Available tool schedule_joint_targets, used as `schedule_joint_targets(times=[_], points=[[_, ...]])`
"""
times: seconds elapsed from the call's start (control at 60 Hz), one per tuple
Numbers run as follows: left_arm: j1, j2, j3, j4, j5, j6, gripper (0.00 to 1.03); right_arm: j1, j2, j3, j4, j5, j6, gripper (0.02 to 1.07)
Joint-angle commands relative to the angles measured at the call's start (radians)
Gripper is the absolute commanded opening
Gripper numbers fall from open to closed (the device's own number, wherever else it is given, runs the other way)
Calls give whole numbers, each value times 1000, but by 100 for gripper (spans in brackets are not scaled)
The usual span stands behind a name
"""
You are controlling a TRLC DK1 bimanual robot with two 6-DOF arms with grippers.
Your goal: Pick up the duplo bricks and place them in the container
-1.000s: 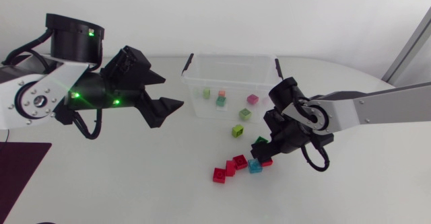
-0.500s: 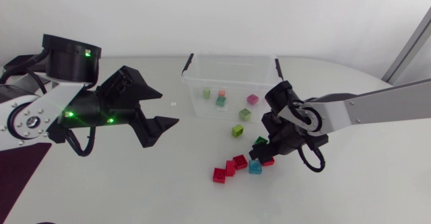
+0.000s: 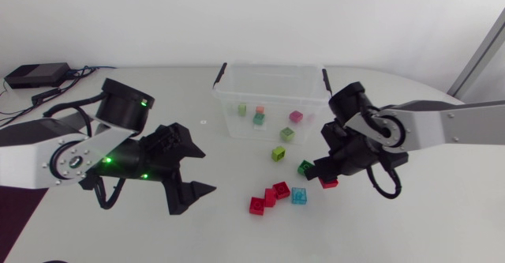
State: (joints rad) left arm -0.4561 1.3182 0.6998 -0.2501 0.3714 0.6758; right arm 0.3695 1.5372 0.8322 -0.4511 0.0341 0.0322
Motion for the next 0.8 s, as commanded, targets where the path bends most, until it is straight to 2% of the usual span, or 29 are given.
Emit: schedule_joint_targets(times=[0.0, 0.233, 0.5, 0.783], points=[[-33, 33, -22, -12, 21, 54, 99, -21, -51, 24, -41, 6, -17, 33], [-145, 161, -11, 35, 21, 120, 98, -26, -109, 162, -138, 4, -21, 33], [-154, 322, 55, 35, 18, 180, 97, -26, -115, 361, -205, 3, -21, 33], [-211, 414, 148, 28, -19, 208, 96, -15, -92, 357, -198, 3, -20, 33]])
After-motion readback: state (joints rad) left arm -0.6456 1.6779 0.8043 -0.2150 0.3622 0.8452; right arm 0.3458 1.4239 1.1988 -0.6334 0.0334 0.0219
